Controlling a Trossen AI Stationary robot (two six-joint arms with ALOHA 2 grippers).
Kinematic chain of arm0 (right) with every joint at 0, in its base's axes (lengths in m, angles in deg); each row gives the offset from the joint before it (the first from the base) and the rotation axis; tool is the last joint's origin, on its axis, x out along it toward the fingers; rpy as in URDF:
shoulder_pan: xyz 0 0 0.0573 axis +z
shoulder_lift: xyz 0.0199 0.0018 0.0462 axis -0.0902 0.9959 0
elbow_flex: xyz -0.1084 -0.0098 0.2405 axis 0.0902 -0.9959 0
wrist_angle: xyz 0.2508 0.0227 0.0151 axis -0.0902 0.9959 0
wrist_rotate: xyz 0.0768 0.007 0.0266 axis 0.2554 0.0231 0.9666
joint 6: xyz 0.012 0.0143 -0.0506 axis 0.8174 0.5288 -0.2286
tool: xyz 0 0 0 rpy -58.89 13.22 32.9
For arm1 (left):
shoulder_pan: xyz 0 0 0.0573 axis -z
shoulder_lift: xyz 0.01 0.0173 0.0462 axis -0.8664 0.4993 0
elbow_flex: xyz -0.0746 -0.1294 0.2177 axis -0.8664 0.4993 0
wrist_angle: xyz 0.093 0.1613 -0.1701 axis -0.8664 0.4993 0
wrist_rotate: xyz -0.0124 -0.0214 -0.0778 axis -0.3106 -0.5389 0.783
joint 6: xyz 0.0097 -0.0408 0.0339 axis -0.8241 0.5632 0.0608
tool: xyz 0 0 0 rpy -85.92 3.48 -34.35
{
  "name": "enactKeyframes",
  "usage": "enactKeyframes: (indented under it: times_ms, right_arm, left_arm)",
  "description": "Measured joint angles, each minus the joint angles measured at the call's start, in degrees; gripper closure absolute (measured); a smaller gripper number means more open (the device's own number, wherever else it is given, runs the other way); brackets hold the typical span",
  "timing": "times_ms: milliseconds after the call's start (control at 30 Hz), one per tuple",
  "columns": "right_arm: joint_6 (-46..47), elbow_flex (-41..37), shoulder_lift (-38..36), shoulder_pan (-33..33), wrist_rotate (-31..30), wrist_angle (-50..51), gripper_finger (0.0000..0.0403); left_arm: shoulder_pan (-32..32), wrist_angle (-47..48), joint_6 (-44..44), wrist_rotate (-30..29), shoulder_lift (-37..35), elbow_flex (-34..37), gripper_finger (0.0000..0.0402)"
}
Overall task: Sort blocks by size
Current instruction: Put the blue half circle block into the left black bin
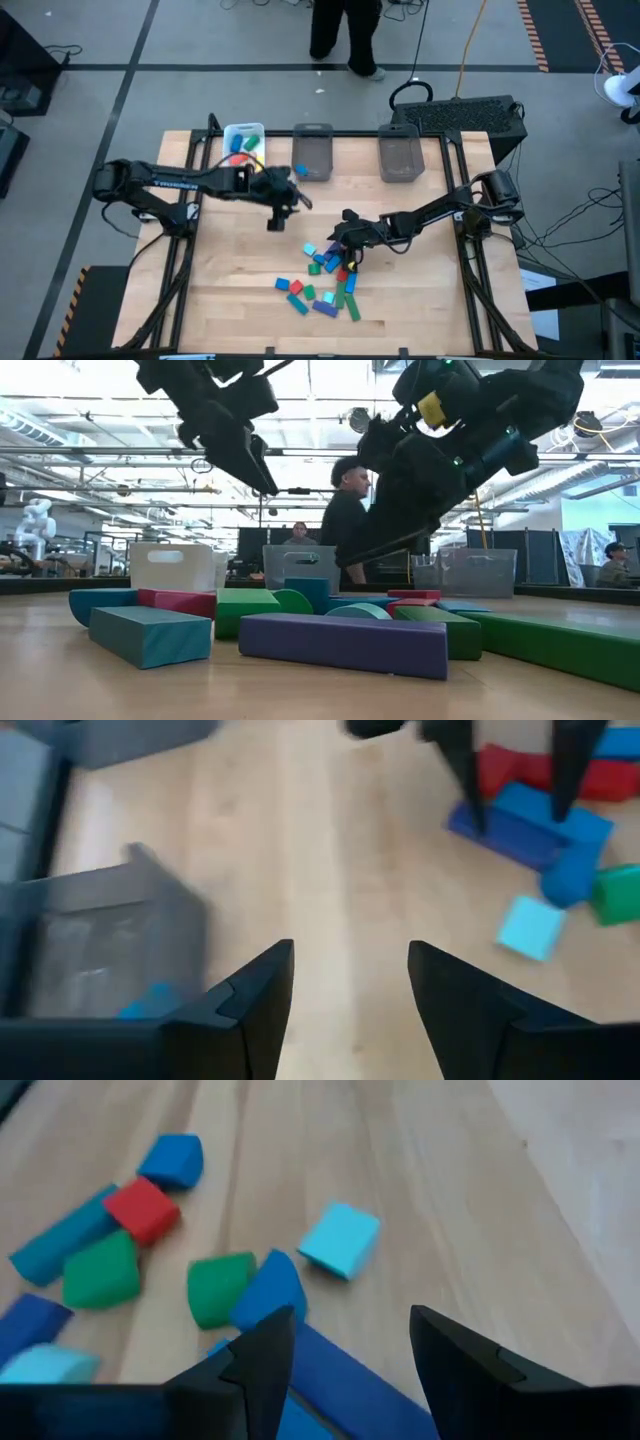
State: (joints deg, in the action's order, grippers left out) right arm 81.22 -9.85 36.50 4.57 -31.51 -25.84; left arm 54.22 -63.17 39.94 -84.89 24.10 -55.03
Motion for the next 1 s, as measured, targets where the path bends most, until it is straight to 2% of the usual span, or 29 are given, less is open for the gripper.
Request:
enactKeyframes:
  times_ms: [167,400,600,1000]
  right_arm:
    - [-0.2,0.0,0.1,0.3,-1.1,-4.8,0.0215]
    - [-1.8,3.8,3.1,1.3,-1.4,-1.6,0.0215]
    - [-2.5,6.7,7.4,2.8,-1.1,-2.1,0.0215]
    - [-0.2,6.7,8.7,2.8,-1.1,0.2,0.0215]
  left_arm:
    - [4.0,-3.2,2.3,0.2,0.0,4.8,0.0203]
    - [6.8,-9.1,5.9,-0.3,0.0,9.9,0.0204]
    - [8.0,-11.8,6.7,-1.8,0.0,11.9,0.0204]
    - [9.4,-15.3,8.1,-1.9,0.1,14.1,0.0204]
